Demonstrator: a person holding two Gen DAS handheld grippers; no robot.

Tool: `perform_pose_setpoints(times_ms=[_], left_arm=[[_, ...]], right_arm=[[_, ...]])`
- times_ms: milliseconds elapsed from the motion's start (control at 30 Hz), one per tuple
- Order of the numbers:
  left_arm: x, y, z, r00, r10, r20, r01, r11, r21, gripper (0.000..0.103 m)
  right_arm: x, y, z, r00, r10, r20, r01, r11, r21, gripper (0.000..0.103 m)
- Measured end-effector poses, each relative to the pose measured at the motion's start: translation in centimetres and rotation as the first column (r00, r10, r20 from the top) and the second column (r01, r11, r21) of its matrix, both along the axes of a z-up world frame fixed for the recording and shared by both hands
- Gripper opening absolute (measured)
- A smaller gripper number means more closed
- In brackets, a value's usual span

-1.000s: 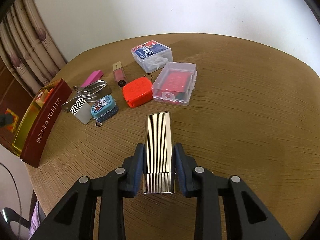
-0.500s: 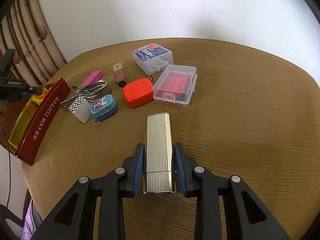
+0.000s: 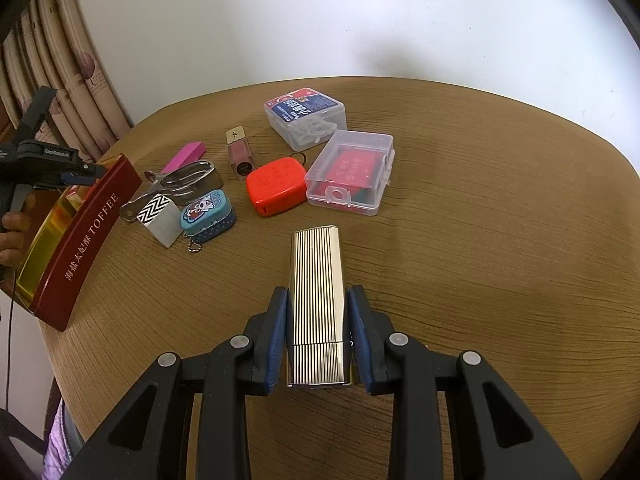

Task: Organize rigid objects
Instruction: 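Lower the yellow cube into the tin and open the left tool, then carry the gold case into the tin and release with the right tool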

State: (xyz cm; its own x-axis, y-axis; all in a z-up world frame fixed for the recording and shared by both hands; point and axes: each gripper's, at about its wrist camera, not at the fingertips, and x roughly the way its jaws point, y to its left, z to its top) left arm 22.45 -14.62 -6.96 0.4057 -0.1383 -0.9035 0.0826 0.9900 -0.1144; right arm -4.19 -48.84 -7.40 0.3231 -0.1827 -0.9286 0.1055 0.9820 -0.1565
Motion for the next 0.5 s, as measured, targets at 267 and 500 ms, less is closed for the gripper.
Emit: perform_pose_setpoints(times_ms=[267,500], left_arm=[[-7.9,4.7,4.2,0.985,0.13,0.11,-0.116,0.985,-0.126,0.034],[-16.1,10.3,4.7,0.946,0.282,0.158,-0.268,0.957,-0.11,0.038]], right_arm=[[0.1,0.1,0.1,1.0,0.002,-0.008,-0.002,1.0,-0.015,0.028],[0.3,-0.1,0.6,0.999,-0.036,-0.023,0.036,0.999,0.012,0.028]])
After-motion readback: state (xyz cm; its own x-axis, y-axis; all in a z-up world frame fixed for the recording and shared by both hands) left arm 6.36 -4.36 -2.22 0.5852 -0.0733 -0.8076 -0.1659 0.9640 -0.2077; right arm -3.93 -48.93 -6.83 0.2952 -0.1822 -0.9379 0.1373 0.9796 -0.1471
